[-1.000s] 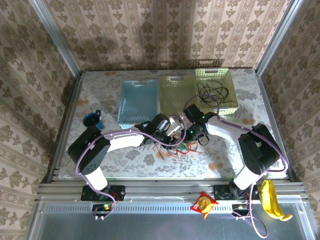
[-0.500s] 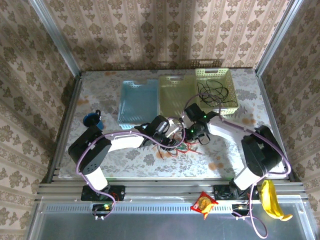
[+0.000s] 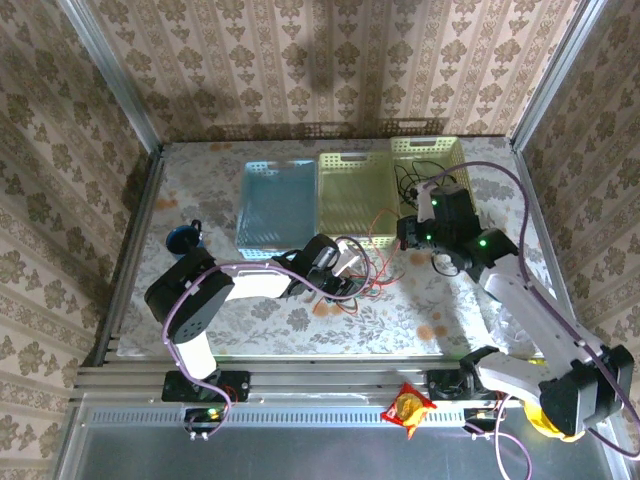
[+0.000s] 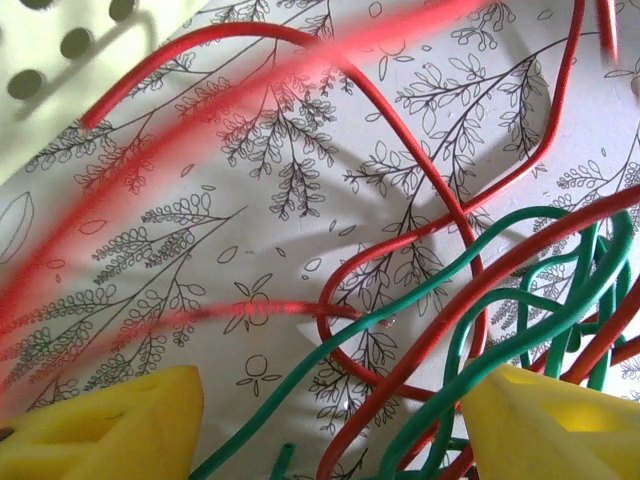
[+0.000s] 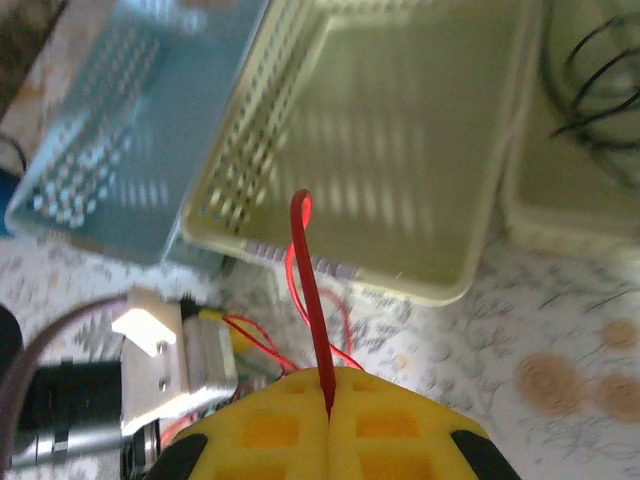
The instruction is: Untangle the cables
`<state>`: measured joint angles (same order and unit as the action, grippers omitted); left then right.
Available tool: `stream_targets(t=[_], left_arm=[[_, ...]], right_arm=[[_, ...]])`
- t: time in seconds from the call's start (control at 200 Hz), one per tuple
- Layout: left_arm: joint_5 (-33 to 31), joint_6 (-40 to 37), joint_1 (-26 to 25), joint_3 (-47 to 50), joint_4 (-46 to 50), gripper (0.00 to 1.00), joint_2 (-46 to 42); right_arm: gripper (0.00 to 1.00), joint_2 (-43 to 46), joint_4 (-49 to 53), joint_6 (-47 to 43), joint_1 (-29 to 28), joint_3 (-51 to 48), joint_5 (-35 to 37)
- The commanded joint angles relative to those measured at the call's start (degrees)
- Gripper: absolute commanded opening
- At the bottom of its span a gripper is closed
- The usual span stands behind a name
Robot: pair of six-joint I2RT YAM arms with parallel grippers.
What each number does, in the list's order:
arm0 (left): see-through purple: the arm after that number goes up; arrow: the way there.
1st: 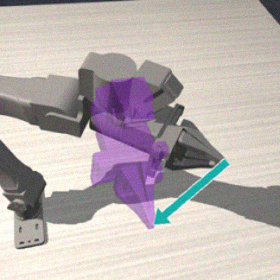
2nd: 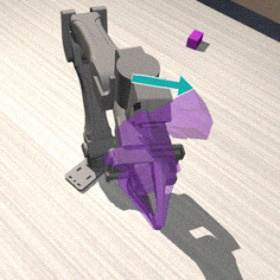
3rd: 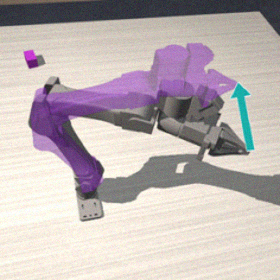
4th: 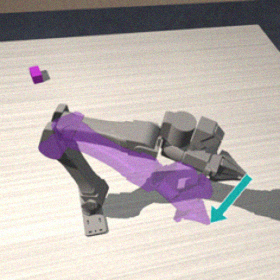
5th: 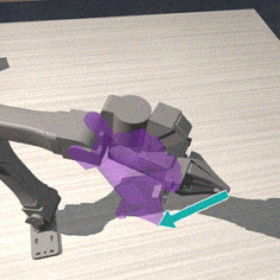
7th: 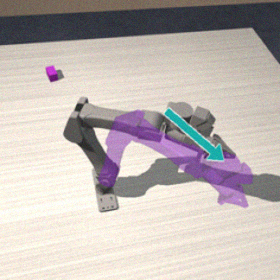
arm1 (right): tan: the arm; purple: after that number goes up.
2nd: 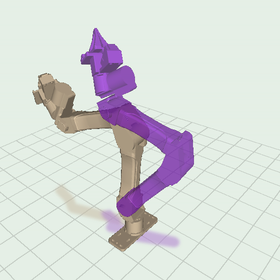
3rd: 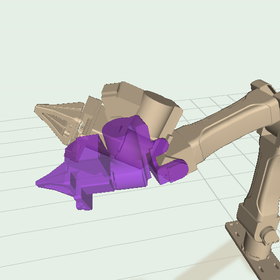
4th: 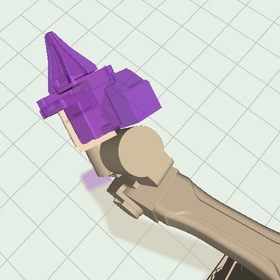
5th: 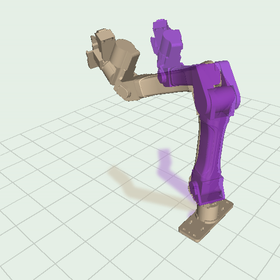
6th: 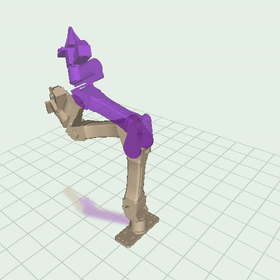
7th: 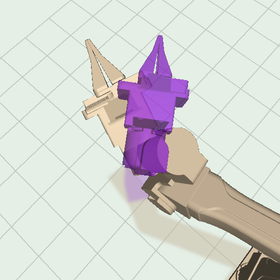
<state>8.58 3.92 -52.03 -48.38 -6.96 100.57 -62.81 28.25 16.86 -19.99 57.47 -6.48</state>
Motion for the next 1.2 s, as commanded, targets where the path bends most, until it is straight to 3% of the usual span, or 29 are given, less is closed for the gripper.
stream_targets(t=[0.0,0.18,0.42,0.61,0.845,1.13,1.195], left_arm=[[-0.14,0.82,0.04,2.33,5.29,0.69,2.26],[-0.14,0.87,0.15,2.83,4.80,0.69,2.17],[-0.58,1.30,0.18,4.31,3.58,0.70,0.54],[-1.36,2.81,0.23,4.35,1.90,0.76,-3.12],[-3.46,6.45,0.41,5.33,-1.96,0.90,-10.18],[-8.00,11.95,3.49,9.26,-6.39,0.97,-19.09],[-7.74,13.00,4.81,10.11,-6.88,0.97,-19.97]], right_arm=[[0.00,4.53,-4.17,1.71,1.93,2.53,7.65],[0.00,9.12,-9.43,1.21,4.36,4.05,11.62],[0.00,7.91,-17.00,0.22,5.00,7.49,15.03],[0.00,-3.16,-20.86,1.50,5.04,11.71,11.22],[0.00,-19.50,-26.73,1.56,4.84,17.77,9.67],[0.00,-34.89,-19.55,4.51,2.66,21.46,4.49],[0.10,-36.74,-18.08,5.69,2.34,21.00,2.30]])
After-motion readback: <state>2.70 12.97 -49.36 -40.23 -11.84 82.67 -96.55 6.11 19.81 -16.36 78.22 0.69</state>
